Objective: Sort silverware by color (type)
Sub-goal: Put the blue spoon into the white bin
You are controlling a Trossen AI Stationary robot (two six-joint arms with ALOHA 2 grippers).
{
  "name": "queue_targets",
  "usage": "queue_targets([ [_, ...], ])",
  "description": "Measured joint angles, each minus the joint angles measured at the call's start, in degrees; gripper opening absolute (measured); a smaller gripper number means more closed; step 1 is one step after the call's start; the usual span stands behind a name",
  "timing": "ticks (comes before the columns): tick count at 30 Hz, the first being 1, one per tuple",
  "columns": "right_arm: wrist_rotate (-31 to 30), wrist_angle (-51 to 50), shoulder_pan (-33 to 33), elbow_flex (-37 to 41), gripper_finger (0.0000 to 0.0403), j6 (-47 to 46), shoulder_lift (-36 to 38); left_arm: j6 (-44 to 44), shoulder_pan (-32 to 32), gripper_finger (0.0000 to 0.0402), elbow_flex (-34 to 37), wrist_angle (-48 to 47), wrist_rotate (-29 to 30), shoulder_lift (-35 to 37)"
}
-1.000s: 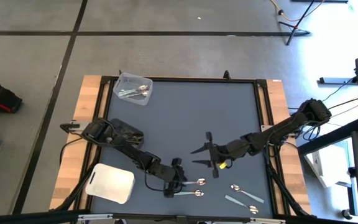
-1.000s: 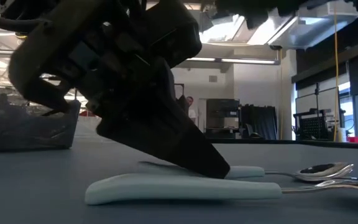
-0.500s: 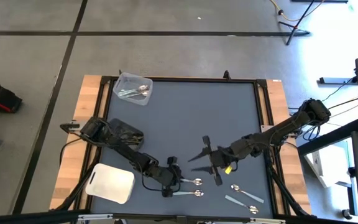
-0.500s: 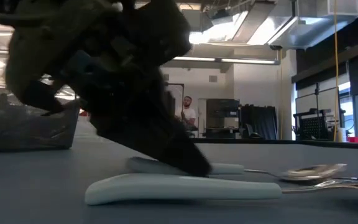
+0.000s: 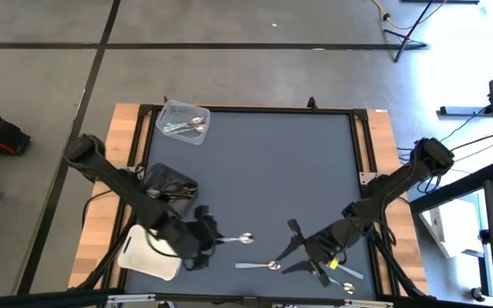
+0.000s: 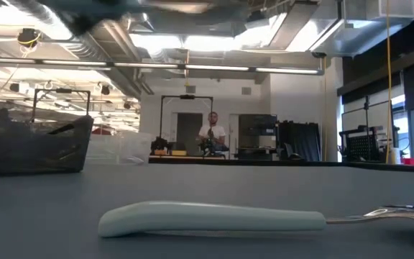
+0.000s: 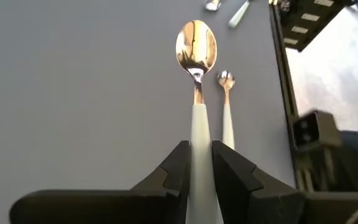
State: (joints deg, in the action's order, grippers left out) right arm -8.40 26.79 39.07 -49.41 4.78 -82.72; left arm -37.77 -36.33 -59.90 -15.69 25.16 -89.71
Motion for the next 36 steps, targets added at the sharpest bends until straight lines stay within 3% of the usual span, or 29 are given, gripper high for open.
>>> queue_targets([
  [5, -0.02, -0.03, 2.26, 0.0, 0.0143, -1.57, -1.86, -11.51, -3.72, 0.0053, 0.05, -13.7, -0.65, 8.59],
  [11, -0.04, 0.08, 2.58, 0.0, 0.0143, -4.22, -3.67, -30.59, -9.26, 0.0053, 0.04, -26.99, -8.18, 16.89],
  [19, -0.07, 0.17, 2.56, 0.0, 0.0143, -4.35, -3.8, -58.76, -19.48, 0.0054, 0.02, -41.15, -16.08, 20.22],
  [22, -0.09, 0.2, 2.53, 0.0, 0.0143, -3.45, -3.8, -65.15, -23.2, 0.0054, 0.02, -41.86, -18.42, 19.9],
  [29, -0.11, 0.28, 2.53, 0.0, 0.0143, -1.52, -3.8, -74.97, -29.66, 0.0054, -0.06, -42.09, -17.67, 19.67],
  [36, 0.2, -0.21, 2.53, 0.0, 0.0143, -1.82, -3.8, -78.77, -33.32, 0.0054, -0.07, -40.17, -18.65, 14.97],
])
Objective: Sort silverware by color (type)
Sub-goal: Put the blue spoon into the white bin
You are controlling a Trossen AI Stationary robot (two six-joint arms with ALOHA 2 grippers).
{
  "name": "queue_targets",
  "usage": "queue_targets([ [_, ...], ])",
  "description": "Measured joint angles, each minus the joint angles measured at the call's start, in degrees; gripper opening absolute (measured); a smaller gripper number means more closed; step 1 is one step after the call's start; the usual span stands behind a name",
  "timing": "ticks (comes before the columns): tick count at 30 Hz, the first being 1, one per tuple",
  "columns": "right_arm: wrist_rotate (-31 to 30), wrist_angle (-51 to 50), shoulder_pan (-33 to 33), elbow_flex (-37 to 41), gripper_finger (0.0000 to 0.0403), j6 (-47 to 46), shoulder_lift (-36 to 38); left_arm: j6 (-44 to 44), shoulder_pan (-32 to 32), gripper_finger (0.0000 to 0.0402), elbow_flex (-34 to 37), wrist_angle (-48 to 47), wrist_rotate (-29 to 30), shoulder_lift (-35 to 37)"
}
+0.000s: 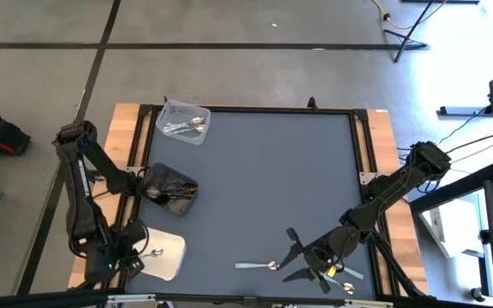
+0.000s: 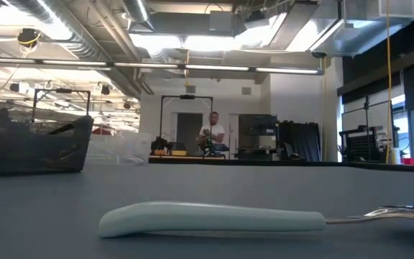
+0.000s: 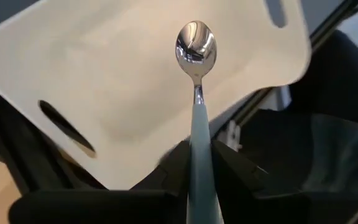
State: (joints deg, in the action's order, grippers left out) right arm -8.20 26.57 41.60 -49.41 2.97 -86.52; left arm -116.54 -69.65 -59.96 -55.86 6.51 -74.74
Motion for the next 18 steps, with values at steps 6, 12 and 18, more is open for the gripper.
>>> queue_targets([
  [6, 0.22, 0.35, 0.0, 0.0, 0.0143, -1.11, -0.59, -0.03, 0.0, 0.0069, 0.0, -3.17, 1.33, -3.76],
  [12, -0.18, 0.24, 0.0, 0.0, 0.0143, -1.35, -0.74, 0.1, 0.0, 0.0121, 0.0, -3.85, 1.78, -4.47],
  [18, -0.16, -1.59, 0.0, 0.0, 0.0143, -4.28, -0.74, 6.11, 0.95, 0.0153, 0.0, 4.52, 18.44, -3.04],
])
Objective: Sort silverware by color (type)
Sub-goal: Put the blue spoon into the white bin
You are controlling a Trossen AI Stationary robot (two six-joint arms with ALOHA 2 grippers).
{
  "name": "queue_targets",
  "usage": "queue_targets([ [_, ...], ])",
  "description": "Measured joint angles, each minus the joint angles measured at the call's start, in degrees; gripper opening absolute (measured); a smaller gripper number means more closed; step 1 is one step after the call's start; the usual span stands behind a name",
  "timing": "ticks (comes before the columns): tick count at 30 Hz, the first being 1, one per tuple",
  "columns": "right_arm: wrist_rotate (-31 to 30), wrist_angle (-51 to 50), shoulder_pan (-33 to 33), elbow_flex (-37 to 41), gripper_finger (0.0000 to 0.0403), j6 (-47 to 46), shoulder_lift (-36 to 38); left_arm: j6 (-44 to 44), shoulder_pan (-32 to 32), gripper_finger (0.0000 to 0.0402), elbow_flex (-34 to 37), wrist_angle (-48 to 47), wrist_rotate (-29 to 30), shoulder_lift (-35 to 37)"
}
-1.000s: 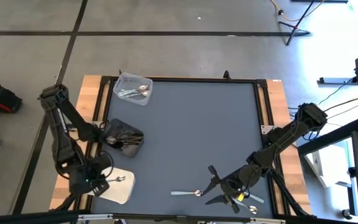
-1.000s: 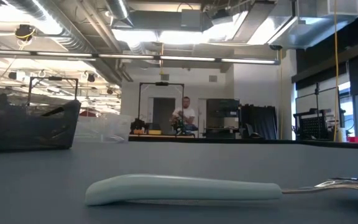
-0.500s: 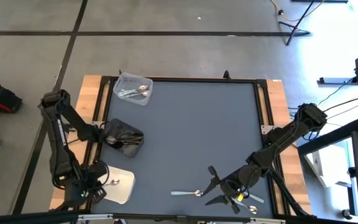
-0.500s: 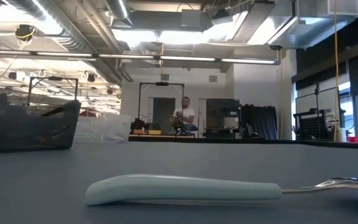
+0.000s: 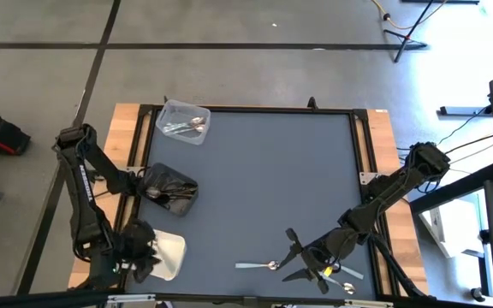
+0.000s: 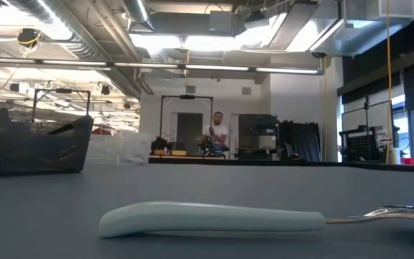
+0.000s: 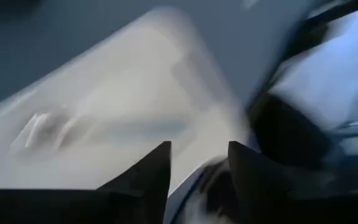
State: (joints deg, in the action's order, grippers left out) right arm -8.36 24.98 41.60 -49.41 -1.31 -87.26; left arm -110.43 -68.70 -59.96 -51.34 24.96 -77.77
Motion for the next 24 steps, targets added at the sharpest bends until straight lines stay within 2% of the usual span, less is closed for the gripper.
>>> queue_targets([
  [4, 0.04, -3.74, 0.0, 0.0, 0.0143, -3.68, 0.0, 19.81, 4.17, 0.0155, 0.0, 13.66, 16.17, -0.6],
  [6, 0.02, -4.88, 0.0, 0.0, 0.0143, -4.33, 0.0, 33.04, 7.06, 0.0153, 0.0, 22.67, 20.82, -2.06],
  [9, -0.04, -4.33, 0.0, -0.03, 0.0143, -4.32, 0.0, 53.3, 12.59, 0.0152, -0.07, 38.01, 20.43, -6.16],
  [12, -0.04, -4.07, 0.0, -0.09, 0.0143, -4.3, 0.0, 68.16, 17.67, 0.0151, -0.07, 50.91, 17.64, -11.88],
  [16, 0.0, -4.1, 0.0, -0.09, 0.0143, -4.33, 0.0, 76.03, 22.82, 0.0151, -0.07, 60.5, 14.27, -19.24],
  [20, 0.0, -4.12, 0.0, -0.09, 0.0143, -4.32, 0.0, 76.5, 26.48, 0.0151, -0.07, 64.48, 13.51, -25.46],
  [24, 0.0, -4.23, 0.0, -0.09, 0.0143, -4.32, 0.0, 76.62, 28.95, 0.0151, -0.04, 71.04, 10.07, -31.66],
])
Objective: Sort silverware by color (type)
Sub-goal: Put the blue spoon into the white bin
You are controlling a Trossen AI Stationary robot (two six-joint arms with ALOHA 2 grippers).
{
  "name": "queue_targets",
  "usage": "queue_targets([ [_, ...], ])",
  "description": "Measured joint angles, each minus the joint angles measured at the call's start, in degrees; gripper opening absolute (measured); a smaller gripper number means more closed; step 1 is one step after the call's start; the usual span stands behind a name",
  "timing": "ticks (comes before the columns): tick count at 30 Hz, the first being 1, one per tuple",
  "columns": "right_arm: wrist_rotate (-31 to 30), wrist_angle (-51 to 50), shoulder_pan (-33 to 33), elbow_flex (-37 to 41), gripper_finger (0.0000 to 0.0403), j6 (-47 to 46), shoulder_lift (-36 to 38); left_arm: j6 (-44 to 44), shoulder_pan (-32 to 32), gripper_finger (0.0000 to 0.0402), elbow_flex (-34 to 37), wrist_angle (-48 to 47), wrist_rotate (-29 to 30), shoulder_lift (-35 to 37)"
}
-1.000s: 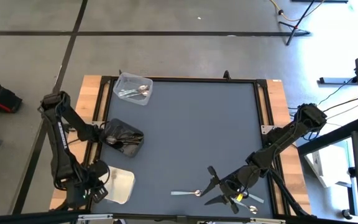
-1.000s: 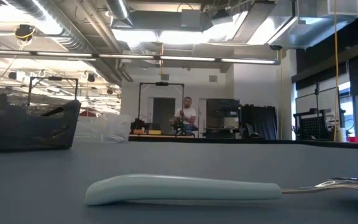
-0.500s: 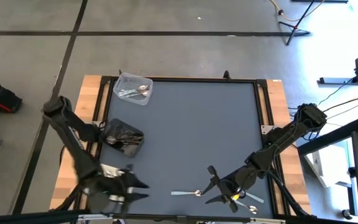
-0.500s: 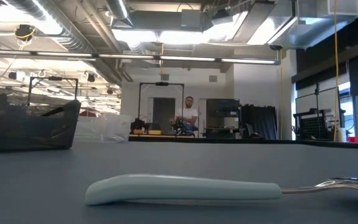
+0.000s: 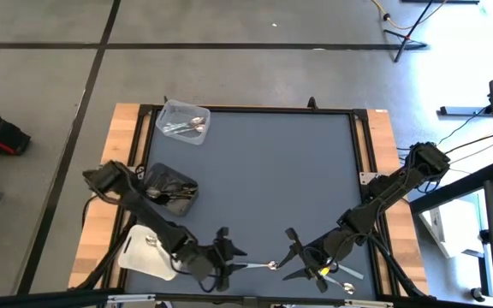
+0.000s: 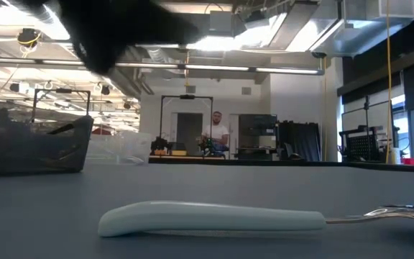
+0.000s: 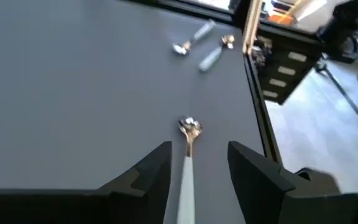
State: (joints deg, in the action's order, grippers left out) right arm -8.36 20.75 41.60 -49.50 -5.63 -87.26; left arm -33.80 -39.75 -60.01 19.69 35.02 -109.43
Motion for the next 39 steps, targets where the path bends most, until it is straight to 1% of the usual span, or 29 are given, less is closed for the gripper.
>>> queue_targets([
  [4, 0.0, -0.34, 0.0, 0.0, 0.0143, 0.07, 0.0, 0.05, 1.56, 0.0151, -0.02, 5.12, -4.12, -5.47],
  [7, 0.0, -1.09, 0.0, 0.0, 0.0143, 0.21, 0.0, 0.8, 2.11, 0.0151, -2.09, 3.91, -6.2, -8.44],
  [10, -0.04, -1.37, 0.0, 0.0, 0.0143, 1.35, 0.0, 4.1, 2.2, 0.0151, -6.09, -0.96, -7.61, -10.34],
  [14, -0.04, -1.36, 0.0, 0.0, 0.0143, 1.45, 0.0, 3.74, 2.87, 0.0151, -12.4, -14.71, -8.91, -12.14],
  [16, -0.04, -1.4, 0.0, 0.0, 0.0143, 1.46, 0.0, 2.88, 3.44, 0.0151, -14.63, -19.55, -10.25, -13.18],
  [21, -0.1, -1.38, 0.0, 0.0, 0.0143, 1.49, 0.0, 2.46, 4.53, 0.0149, -16.38, -21.09, -14.09, -14.7],
  [23, -0.11, -1.38, 0.0, 0.0, 0.0143, 1.49, 0.0, 1.65, 4.64, 0.014, -16.46, -22.6, -14.64, -14.7],
  [25, -0.13, -1.37, 0.0, 0.0, 0.0143, 1.49, 0.0, 1.18, 4.64, 0.0122, -16.57, -24.26, -14.45, -14.7],
  [30, -0.14, -1.35, 0.0, 0.0, 0.0143, 1.51, 0.0, 1.39, 4.65, 0.0048, -16.57, -25.32, -14.3, -14.68],
  [31, -0.14, -1.36, 0.0, 0.0, 0.0143, 1.51, 0.0, 1.38, 4.63, 0.0041, -16.57, -25.4, -14.29, -14.67],
  [39, -0.15, -1.36, 0.0, 0.02, 0.0143, 1.53, 0.0, 1.11, 3.18, 0.0042, -16.76, -28.03, -13.84, -12.6],
])
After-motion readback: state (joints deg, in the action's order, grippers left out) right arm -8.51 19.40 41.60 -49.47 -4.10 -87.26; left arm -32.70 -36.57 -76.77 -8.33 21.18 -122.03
